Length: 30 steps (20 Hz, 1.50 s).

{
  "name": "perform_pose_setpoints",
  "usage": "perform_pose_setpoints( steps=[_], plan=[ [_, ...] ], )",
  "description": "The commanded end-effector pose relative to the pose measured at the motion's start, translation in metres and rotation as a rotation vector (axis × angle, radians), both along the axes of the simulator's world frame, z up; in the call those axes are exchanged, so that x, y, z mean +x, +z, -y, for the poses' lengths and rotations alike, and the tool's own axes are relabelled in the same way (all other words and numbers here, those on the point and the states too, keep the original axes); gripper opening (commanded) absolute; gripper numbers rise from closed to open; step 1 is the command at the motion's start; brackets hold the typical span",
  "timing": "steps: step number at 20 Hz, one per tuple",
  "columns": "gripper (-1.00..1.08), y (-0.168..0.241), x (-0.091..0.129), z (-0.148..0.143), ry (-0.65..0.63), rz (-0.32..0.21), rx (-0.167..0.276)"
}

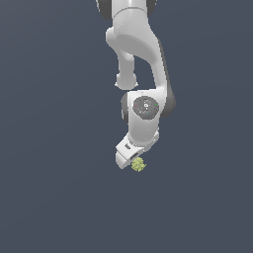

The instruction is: Pick up the object and move it to a goal position.

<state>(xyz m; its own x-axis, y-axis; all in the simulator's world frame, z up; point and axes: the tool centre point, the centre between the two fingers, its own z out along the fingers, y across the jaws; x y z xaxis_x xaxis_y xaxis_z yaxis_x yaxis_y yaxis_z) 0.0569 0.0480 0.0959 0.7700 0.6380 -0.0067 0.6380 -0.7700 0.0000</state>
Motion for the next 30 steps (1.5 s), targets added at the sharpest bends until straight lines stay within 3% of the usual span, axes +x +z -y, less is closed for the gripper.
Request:
perform_pose_setpoints(
  steps=[1, 14, 23, 29, 30],
  plan=[
    [1.0, -0.004, 0.004, -0.002, 0.043, 0.002, 0.002],
    [1.0, -0.014, 0.01, -0.003, 0.099, 0.004, 0.004],
    [1.0, -0.055, 0.009, -0.003, 0.104, 0.005, 0.004],
    [1.0, -0.061, 0.01, -0.004, 0.104, 0.005, 0.004],
    [-1.0, -0.061, 0.01, -0.004, 0.104, 0.005, 0.004]
  ],
)
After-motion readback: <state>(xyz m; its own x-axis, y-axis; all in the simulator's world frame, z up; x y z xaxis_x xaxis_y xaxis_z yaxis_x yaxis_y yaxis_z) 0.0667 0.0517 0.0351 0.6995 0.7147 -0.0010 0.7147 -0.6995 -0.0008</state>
